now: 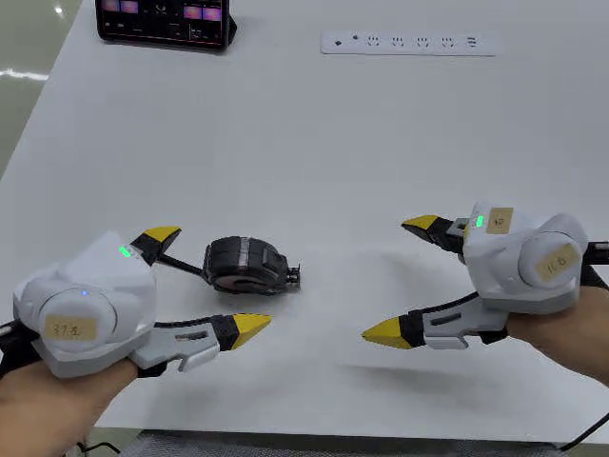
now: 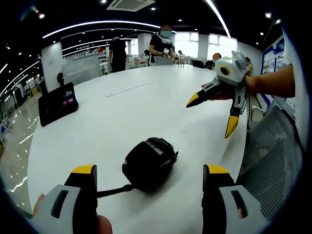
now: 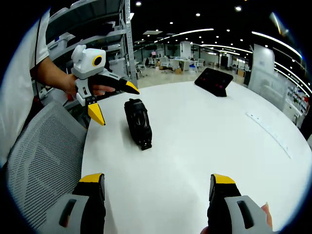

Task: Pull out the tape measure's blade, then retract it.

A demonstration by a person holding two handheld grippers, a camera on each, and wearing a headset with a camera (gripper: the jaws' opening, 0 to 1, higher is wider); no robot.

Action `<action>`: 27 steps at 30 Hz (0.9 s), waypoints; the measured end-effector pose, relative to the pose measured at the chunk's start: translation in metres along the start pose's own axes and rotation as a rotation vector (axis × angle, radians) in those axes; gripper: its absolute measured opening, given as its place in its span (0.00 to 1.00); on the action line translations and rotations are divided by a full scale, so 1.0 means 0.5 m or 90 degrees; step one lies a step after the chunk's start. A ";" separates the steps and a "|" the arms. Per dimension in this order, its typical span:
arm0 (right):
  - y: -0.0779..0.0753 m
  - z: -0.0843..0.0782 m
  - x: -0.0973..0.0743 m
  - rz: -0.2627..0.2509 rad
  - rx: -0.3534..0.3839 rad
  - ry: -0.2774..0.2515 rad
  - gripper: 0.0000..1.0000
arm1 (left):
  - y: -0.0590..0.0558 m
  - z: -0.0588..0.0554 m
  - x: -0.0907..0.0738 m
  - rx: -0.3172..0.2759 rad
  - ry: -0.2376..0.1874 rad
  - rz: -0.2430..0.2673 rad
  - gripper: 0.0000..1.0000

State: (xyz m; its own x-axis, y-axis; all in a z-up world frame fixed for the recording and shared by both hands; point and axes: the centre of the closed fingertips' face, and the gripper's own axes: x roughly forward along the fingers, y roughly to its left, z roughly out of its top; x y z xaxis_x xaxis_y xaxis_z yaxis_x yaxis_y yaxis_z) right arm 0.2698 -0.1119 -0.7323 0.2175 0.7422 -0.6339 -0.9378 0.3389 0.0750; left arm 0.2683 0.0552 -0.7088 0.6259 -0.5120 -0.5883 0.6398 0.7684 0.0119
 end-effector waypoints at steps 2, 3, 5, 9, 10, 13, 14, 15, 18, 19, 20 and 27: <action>-0.001 -0.003 -0.008 -0.005 0.004 -0.001 0.89 | 0.001 -0.003 -0.004 0.003 0.005 -0.001 0.88; -0.002 -0.004 -0.011 -0.007 0.003 0.000 0.89 | 0.002 -0.006 -0.006 0.006 0.010 -0.001 0.88; -0.003 -0.008 -0.020 -0.009 0.009 -0.002 0.90 | 0.005 -0.011 -0.012 0.010 0.014 0.000 0.88; -0.005 -0.012 -0.038 -0.018 0.018 -0.005 0.92 | 0.009 -0.016 -0.022 0.008 0.017 -0.003 0.89; -0.005 -0.013 -0.041 -0.019 0.019 -0.005 0.92 | 0.010 -0.018 -0.023 0.010 0.018 -0.002 0.89; -0.006 -0.021 -0.052 -0.022 0.028 -0.004 0.93 | 0.012 -0.023 -0.029 0.017 0.025 -0.004 0.88; -0.006 -0.024 -0.056 -0.022 0.033 -0.003 0.94 | 0.013 -0.024 -0.033 0.017 0.024 -0.006 0.88; -0.006 -0.026 -0.059 -0.024 0.033 -0.002 0.94 | 0.013 -0.026 -0.035 0.015 0.026 -0.010 0.88; -0.009 -0.034 -0.070 -0.028 0.040 -0.003 0.95 | 0.012 -0.028 -0.041 0.017 0.025 -0.015 0.90; -0.011 -0.036 -0.075 -0.031 0.043 -0.003 0.95 | 0.011 -0.029 -0.043 0.015 0.026 -0.019 0.90; -0.011 -0.037 -0.078 -0.032 0.045 -0.004 0.96 | 0.011 -0.030 -0.045 0.014 0.027 -0.021 0.91; -0.006 -0.042 -0.103 -0.035 0.065 -0.007 0.97 | 0.009 -0.037 -0.056 0.003 0.035 -0.037 0.92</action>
State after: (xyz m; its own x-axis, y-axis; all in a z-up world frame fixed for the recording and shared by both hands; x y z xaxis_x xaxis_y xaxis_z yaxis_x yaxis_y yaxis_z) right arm 0.2555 -0.1631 -0.7163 0.2719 0.7265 -0.6311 -0.8922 0.4361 0.1177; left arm 0.2454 0.0800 -0.7071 0.5628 -0.5338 -0.6312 0.6766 0.7361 -0.0193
